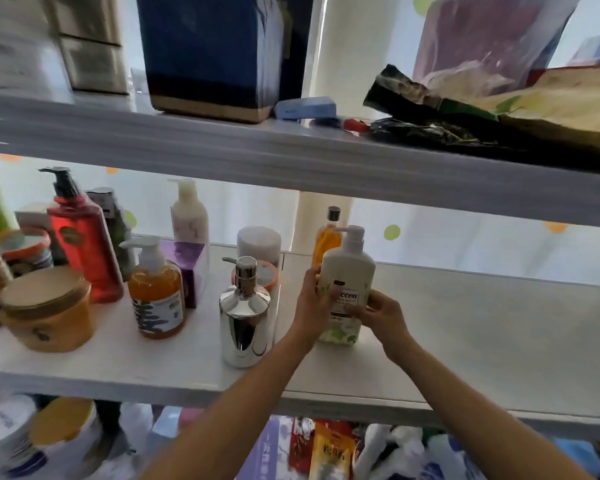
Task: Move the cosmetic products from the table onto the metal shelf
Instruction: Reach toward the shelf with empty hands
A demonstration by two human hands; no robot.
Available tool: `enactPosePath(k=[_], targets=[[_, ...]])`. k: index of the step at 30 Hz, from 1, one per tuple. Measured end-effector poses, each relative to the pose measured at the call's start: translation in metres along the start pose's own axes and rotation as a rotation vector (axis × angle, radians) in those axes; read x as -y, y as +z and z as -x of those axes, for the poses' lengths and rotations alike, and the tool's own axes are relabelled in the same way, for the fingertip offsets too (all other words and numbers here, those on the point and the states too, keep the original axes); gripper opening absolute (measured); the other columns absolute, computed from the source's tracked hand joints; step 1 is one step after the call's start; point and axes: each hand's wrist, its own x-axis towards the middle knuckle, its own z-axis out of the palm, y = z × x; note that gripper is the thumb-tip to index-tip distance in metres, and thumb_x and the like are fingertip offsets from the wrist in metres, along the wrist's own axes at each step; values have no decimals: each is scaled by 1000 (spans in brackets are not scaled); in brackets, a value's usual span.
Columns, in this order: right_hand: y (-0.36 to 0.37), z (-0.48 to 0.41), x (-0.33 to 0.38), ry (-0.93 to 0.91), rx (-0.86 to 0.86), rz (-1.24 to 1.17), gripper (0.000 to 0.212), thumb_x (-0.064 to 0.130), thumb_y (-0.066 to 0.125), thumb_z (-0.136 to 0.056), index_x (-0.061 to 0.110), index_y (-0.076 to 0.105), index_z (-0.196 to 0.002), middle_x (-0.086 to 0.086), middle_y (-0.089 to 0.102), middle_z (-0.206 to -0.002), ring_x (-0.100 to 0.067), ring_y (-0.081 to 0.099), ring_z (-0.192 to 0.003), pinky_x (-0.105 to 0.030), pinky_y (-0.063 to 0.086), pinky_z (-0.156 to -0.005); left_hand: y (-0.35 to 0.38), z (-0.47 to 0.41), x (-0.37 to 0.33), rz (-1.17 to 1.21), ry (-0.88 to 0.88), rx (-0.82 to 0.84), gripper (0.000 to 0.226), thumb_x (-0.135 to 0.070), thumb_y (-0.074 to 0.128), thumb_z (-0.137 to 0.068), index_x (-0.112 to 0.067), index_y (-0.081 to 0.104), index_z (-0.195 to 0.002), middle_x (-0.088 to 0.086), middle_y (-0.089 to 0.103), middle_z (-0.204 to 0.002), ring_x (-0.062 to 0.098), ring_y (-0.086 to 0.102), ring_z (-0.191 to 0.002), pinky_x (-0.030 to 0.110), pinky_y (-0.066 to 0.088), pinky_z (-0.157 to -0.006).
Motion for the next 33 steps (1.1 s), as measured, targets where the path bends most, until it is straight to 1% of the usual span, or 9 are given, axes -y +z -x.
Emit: enactPosePath(k=[7,11,15,20,22,24,27,30,33], targets=[[0,-65,-16,-114,76,62,29,-4,71,-76,9,62,-100,-3,69,-90,-13,66,-80,-16,55,-66,10,-39,16,-72,24,-60,59,-35,56,-85,-11,33,-134,11,54,-125,27,57,-114,45,55,-89],[-1,-94,-22,-142,99,188,26,7,71,-81,9,60,-105,-1,67,-96,-17,65,-86,-17,54,-69,12,-61,15,-178,-12,-61,51,-27,53,-95,-17,29,-139,4,52,-125,25,54,-113,41,53,-89],[3,-106,-25,-135,82,283,36,15,66,-86,12,55,-119,0,65,-106,-15,62,-88,-9,44,-58,15,-71,15,-292,-55,-94,52,-36,48,-93,-20,30,-140,7,53,-129,27,54,-115,48,51,-93],[0,-106,-19,-98,153,456,50,35,66,-86,11,48,-125,-3,61,-116,-24,57,-109,-27,39,-79,16,-67,9,-400,-97,-42,61,-25,56,-95,-20,21,-145,-2,51,-128,15,51,-115,28,50,-88],[-6,-99,-15,-125,244,546,56,37,68,-84,13,46,-130,3,55,-114,-21,54,-111,-28,39,-85,13,-60,12,-527,-145,-56,85,-41,73,-80,-17,22,-144,1,50,-132,18,50,-122,35,50,-96],[-13,-94,-18,-218,353,701,65,39,73,-78,15,46,-132,1,55,-122,-23,53,-116,-32,43,-93,10,-48,10,-747,-212,15,113,-60,75,-69,-18,9,-150,7,27,-153,29,27,-142,46,34,-112],[-25,-87,-30,-221,445,1002,95,56,71,-71,13,29,-144,-8,41,-143,-26,38,-131,-40,34,-109,6,-26,9,-1005,-321,196,122,-61,65,-78,-11,-20,-150,7,-22,-158,25,-17,-147,41,-2,-121],[-29,-67,-35,-155,501,1121,110,68,58,-75,9,2,-151,-10,8,-159,-24,9,-147,-37,13,-120,3,-11,11,-1175,-356,294,121,-66,59,-80,-9,-24,-148,8,-30,-156,23,-24,-145,38,-10,-119],[-32,-46,-35,-133,513,1172,114,73,49,-76,9,-9,-150,-8,-9,-159,-21,-6,-147,-34,2,-119,1,-5,4,-1261,-354,389,121,-68,56,-80,-8,-24,-148,9,-29,-156,22,-25,-144,37,-14,-116]])
